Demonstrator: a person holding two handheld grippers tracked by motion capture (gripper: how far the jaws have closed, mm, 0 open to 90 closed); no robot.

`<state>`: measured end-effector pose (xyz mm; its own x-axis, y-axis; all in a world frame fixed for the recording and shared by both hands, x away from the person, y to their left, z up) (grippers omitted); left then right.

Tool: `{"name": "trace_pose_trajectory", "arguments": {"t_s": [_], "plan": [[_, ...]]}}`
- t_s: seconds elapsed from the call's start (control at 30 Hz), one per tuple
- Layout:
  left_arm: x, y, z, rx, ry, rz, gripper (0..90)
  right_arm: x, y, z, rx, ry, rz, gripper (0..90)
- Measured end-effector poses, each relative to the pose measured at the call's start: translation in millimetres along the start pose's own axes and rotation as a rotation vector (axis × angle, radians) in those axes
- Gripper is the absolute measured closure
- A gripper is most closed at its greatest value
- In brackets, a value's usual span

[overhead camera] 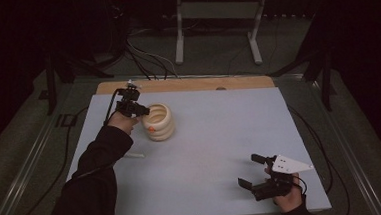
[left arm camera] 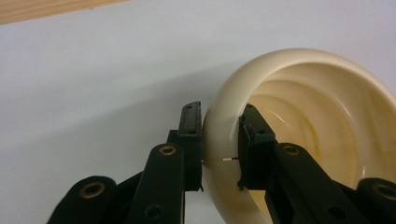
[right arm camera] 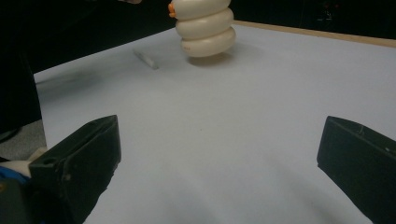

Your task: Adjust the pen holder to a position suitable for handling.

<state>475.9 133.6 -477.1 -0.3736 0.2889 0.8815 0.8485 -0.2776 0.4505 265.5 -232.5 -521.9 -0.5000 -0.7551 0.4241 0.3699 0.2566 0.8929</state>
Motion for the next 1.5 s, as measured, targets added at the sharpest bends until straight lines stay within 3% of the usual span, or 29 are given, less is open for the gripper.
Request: {"name": "trace_pose_trajectory", "arguments": {"t_s": [0.37, 0.77, 1.27, 1.5], "plan": [[-10.3, 7.4, -44.4, -0.102, -0.032, 0.034, 75.3, 1.4, 0.4, -1.0, -0.002, -0.004, -0.005, 0.0], [-19.0, 11.7, -85.2, -0.180, -0.066, 0.061, 75.4, 1.3, 0.3, -1.4, 0.000, -0.005, -0.004, 0.0], [-31.2, 14.7, -132.7, -0.237, -0.115, 0.081, 75.5, 1.7, 0.5, -1.0, 0.000, -0.003, -0.003, 0.0], [-34.7, 16.6, -148.9, -0.246, -0.127, 0.083, 75.5, 0.9, 0.3, -1.0, 0.001, -0.003, 0.000, 0.0]]}}
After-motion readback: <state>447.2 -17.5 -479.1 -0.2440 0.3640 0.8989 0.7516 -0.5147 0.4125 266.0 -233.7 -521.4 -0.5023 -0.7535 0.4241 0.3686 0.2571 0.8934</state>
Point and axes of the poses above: each handheld gripper's, and its own axes: x roughly backward along the jaws, y roughly out of its top, z roughly to its left, the point moved 6 cm from there along -x, roughly forward along the jaws, and after that the axes turned 6 degrees about z, right-handed, at the moved point
